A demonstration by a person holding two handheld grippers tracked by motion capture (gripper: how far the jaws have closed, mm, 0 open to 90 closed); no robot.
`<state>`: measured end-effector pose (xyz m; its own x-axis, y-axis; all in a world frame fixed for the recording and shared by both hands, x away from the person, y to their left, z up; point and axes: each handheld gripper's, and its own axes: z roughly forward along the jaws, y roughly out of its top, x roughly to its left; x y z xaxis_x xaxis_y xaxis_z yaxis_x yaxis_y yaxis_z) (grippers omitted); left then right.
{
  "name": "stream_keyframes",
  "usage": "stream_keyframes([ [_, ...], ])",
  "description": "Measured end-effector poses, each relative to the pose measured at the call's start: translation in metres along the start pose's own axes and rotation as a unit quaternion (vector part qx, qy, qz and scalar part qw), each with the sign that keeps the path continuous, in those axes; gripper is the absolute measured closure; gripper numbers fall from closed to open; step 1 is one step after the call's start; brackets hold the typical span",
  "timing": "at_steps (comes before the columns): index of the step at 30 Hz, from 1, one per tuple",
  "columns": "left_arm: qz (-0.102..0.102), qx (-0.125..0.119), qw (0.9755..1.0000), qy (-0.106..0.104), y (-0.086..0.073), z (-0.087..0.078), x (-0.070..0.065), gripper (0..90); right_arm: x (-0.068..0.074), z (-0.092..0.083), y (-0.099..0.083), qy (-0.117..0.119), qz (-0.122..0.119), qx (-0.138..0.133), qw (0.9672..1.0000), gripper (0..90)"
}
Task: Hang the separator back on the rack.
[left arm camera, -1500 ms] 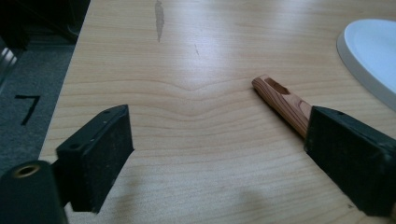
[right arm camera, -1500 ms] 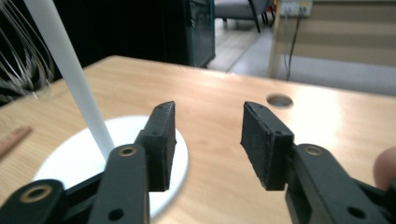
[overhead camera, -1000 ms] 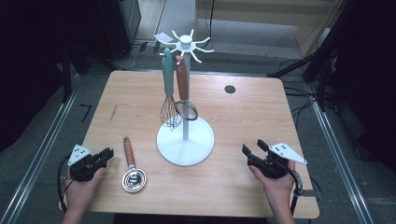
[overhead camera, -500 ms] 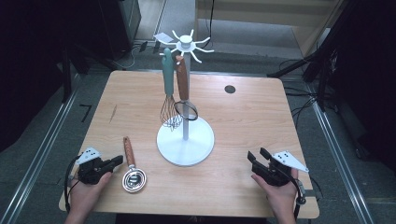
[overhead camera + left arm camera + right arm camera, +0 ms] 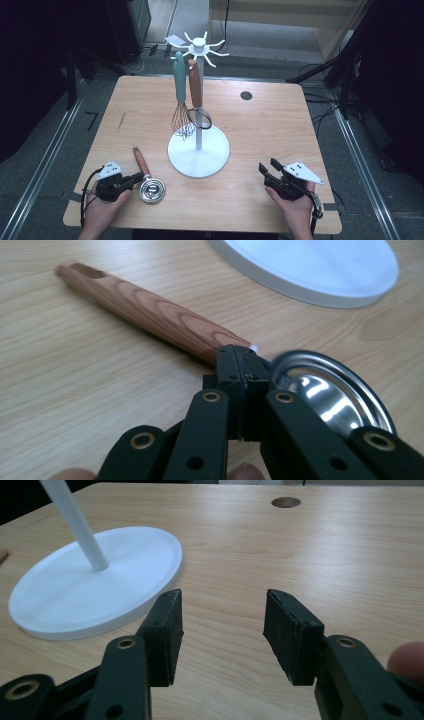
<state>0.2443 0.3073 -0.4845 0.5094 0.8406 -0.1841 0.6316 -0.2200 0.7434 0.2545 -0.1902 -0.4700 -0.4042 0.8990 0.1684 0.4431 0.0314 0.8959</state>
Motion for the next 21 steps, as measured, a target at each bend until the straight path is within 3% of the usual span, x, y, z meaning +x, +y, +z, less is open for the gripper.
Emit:
stream_keyframes([
  [5, 0.012, -0.001, 0.9998, -0.013, 0.002, 0.004, -0.012, 90.0, 0.008, -0.001, 0.0, 0.012, -0.002, 0.0, 0.9999, 51.9],
  [16, 0.041, 0.027, 0.9981, -0.037, 0.004, 0.016, -0.033, 90.0, 0.014, 0.009, -0.005, 0.032, -0.007, 0.012, 0.9994, 52.4],
  [21, 0.052, 0.039, 0.9969, -0.044, 0.004, 0.025, -0.046, 90.0, 0.018, 0.007, -0.004, 0.043, -0.012, 0.003, 0.999, 52.6],
])
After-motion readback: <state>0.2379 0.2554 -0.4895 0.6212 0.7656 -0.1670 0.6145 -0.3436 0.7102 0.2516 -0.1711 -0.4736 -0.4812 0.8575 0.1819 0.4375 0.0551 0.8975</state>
